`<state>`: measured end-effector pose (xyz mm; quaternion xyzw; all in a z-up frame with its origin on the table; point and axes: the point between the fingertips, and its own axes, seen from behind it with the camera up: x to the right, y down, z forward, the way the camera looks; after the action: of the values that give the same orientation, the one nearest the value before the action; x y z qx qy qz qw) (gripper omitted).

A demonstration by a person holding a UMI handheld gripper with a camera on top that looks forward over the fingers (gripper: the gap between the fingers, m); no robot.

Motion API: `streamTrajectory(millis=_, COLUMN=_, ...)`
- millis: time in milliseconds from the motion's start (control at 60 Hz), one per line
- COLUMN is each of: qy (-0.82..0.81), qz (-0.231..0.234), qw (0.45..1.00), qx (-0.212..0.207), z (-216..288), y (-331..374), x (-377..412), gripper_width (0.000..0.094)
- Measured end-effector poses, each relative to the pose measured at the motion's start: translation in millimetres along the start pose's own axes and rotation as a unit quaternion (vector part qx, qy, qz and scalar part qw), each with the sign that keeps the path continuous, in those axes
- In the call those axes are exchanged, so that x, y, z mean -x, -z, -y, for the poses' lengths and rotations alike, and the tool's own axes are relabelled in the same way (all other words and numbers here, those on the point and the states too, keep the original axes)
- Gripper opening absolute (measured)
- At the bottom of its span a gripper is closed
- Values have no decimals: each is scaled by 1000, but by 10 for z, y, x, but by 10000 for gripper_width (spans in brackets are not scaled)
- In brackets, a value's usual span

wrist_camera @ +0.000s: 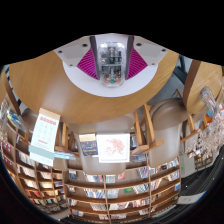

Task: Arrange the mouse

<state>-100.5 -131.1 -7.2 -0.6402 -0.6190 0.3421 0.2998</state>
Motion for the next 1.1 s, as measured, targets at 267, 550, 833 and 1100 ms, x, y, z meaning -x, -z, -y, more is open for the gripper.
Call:
streamTrajectory(millis=267, qy=4, qz=0, qw=1000, qx=-4, z=-5, y=105, x=7, gripper_width=858)
streamTrajectory(millis=550, qy=41, qz=-19, qw=998, qx=-50, z=215, y=1658, x=-246, gripper_width=855)
streamTrajectory(millis=833, qy=33, qz=-26, qw=996, qx=-73, z=-325, y=3386, x=-656, gripper_width=859)
streamTrajectory(millis=1100, qy=43, qz=-50, qw=994, qx=-83, z=-645, y=3949, x=-966, gripper_width=854)
